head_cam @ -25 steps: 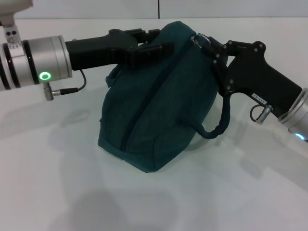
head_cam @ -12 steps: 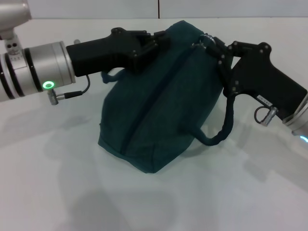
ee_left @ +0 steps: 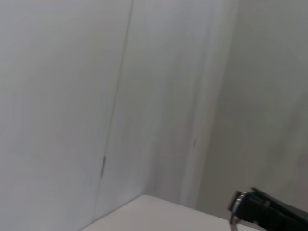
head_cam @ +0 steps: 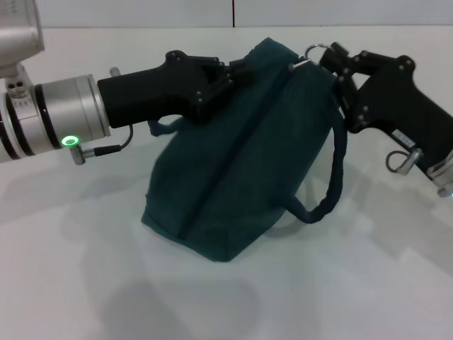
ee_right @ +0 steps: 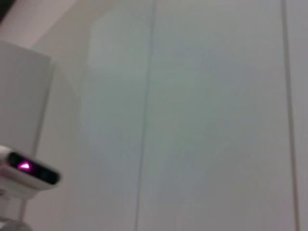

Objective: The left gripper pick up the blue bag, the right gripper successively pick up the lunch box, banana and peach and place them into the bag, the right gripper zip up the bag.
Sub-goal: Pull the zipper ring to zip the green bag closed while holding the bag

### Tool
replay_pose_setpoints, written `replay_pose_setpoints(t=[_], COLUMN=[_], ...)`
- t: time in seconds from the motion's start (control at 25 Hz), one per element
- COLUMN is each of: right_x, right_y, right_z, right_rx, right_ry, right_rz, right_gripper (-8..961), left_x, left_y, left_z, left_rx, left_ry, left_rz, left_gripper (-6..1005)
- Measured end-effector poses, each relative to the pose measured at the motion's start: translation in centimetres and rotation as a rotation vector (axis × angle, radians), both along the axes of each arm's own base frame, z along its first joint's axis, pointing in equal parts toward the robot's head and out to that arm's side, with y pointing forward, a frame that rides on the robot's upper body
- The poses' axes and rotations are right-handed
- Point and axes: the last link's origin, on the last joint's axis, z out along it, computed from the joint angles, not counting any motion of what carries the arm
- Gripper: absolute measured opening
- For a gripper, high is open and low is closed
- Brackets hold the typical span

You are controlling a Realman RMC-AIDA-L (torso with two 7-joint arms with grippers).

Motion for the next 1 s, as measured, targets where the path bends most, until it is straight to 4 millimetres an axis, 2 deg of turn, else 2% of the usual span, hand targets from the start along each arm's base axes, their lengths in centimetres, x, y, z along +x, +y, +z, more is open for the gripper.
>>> replay_pose_setpoints(t=[0.36,0.6,0.96,1.0], right_x=[2.2,2.3,1.8,1.7], right_y=[0.8,0.8,0.6,0.5], right_z=[1.3,1.3,0.9,0.9], right_rx=[-0.008,-0.011,-0.025,-0.028], right_ry=[0.075,0.084,0.084,0.084], right_rz=[-0.139,-0.144,-0.120,-0.116], right_gripper=[15,14,14,14], left_x=[-0.3,0.1,1.5,1.6], left_y=[-0.3,-0.2,1.3,1.5], left_z=[0.0,-0.1,0.6,0.6], left_rx=[-0.005,-0.026,-0.195,-0.214], left_ry=[0.014,-0.002,-0.083,-0.072], left_rz=[-0.016,-0.003,0.171,0.189], left_gripper=[23,2,1,35])
